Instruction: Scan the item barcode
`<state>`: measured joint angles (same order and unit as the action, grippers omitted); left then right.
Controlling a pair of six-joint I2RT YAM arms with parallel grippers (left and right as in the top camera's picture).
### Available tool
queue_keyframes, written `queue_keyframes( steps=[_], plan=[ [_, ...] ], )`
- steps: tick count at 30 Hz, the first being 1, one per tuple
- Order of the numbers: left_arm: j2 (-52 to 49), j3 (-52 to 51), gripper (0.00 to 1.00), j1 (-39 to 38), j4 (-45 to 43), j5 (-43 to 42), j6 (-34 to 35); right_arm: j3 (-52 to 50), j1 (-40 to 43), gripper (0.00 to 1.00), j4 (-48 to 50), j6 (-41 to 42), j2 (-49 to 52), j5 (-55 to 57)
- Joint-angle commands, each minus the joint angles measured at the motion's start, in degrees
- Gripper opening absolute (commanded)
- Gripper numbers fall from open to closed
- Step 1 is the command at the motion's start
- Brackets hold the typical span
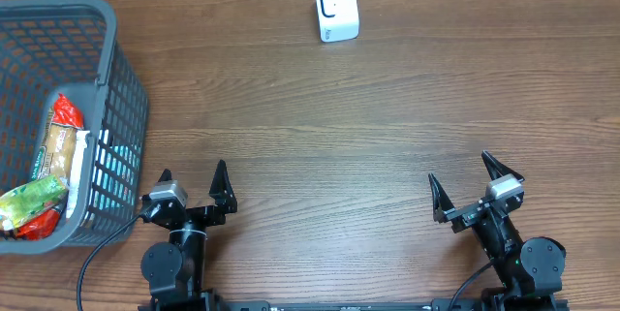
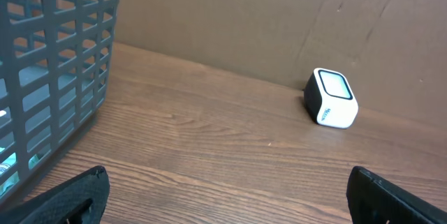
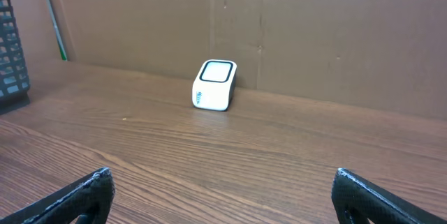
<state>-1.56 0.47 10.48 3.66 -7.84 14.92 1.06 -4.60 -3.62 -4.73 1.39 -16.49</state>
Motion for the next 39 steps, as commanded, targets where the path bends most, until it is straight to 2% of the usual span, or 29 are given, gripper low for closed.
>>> queue_keyframes(
  steps=[1, 17, 22, 28, 39],
  plan=[
    [0.2, -0.2, 1.0, -0.2, 0.2, 0.6, 0.7, -0.6, -0.3, 1.0, 0.3, 0.0, -0.6, 0.4],
    [0.2, -0.2, 1.0, -0.2, -0.2, -0.2, 1.0, -0.6, -0.3, 1.0, 0.5, 0.4, -0.6, -0.6],
    [0.2, 1.5, 1.0, -0.2, -2.3, -7.3, -2.0, 0.0, -0.3, 1.0, 0.2, 0.5, -0.6, -0.7],
    [-0.5, 8.5, 1.0, -0.2, 3.7, -8.9, -8.1, 4.7, -0.3, 1.0, -3.1, 0.4, -0.6, -0.7],
    [-6.5, 23.0, 1.0, -0.2, 14.4, -9.8, -10.7, 16.7, -0.2, 1.0, -16.8, 0.4, -0.4, -0.7]
  ],
)
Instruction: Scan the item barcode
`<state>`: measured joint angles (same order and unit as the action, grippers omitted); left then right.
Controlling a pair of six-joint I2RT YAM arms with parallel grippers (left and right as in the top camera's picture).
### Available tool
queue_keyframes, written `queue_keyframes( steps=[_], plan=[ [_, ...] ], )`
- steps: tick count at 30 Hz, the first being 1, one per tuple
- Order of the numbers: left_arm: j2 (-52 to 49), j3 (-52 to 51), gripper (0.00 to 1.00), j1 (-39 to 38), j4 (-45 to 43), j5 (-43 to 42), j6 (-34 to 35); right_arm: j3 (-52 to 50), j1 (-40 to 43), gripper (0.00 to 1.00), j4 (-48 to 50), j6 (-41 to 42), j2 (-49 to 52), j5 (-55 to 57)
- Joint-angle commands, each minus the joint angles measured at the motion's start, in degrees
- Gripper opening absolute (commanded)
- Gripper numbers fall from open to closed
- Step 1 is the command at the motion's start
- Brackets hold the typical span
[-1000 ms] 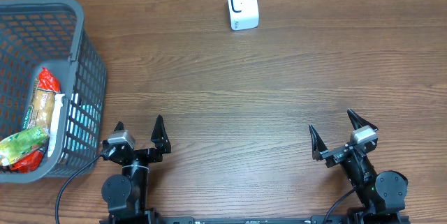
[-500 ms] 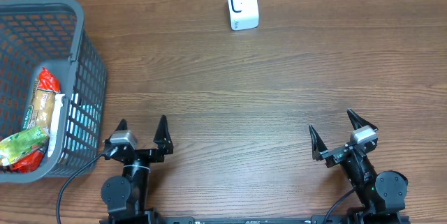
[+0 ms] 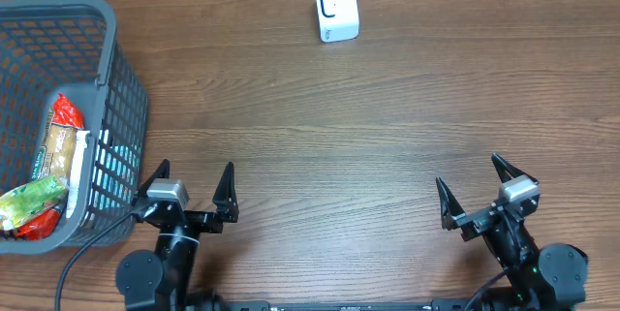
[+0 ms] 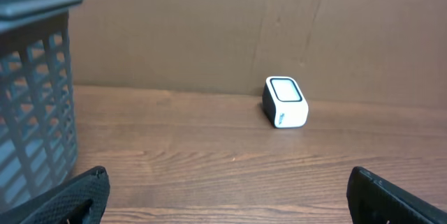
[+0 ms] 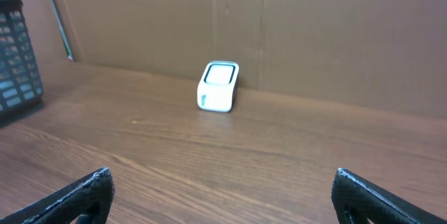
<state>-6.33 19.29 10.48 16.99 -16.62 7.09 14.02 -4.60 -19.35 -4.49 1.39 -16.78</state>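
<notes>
A white barcode scanner (image 3: 336, 8) stands at the far edge of the wooden table, also seen as the scanner (image 4: 285, 102) and the scanner (image 5: 219, 86). Snack packets (image 3: 39, 177), red, tan and green, lie inside a grey plastic basket (image 3: 107, 49) at the left. My left gripper (image 3: 191, 191) is open near the front edge, just right of the basket, with nothing between its fingers. My right gripper (image 3: 477, 195) is open at the front right, holding nothing.
A brown cardboard wall (image 5: 314, 28) backs the table behind the scanner. The basket's wall (image 4: 31, 105) rises at the left of the left wrist view. Bare wood (image 3: 329, 146) lies between the grippers and the scanner.
Both arms have shifted a little toward the front edge. The left wrist has turned, so the scanner sits nearer the middle of its view and less of the basket shows. Both grippers stay open.
</notes>
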Motion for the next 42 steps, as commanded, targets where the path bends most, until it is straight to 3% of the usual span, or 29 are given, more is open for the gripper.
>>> queue_keyframes(
  steps=[1, 24, 36, 42],
  plan=[
    [-2.4, 5.5, 1.0, -0.2, 1.9, -1.0, -3.4, 4.9, -0.2, 1.0, -2.1, 0.2, -0.3, -0.4],
    [-20.9, 31.3, 1.0, -0.2, 19.3, -1.1, -4.4, 28.6, -0.2, 1.0, -17.2, 0.2, 18.6, -1.3],
    [-27.8, 40.2, 1.0, -0.2, 26.6, -1.4, -5.1, 35.7, -0.2, 1.0, -22.6, 0.2, 27.1, -5.0],
    [-32.7, 47.7, 1.0, -0.2, 30.9, -5.0, -7.0, 43.5, -0.2, 1.0, -29.3, 0.2, 34.2, -5.6]
  ],
)
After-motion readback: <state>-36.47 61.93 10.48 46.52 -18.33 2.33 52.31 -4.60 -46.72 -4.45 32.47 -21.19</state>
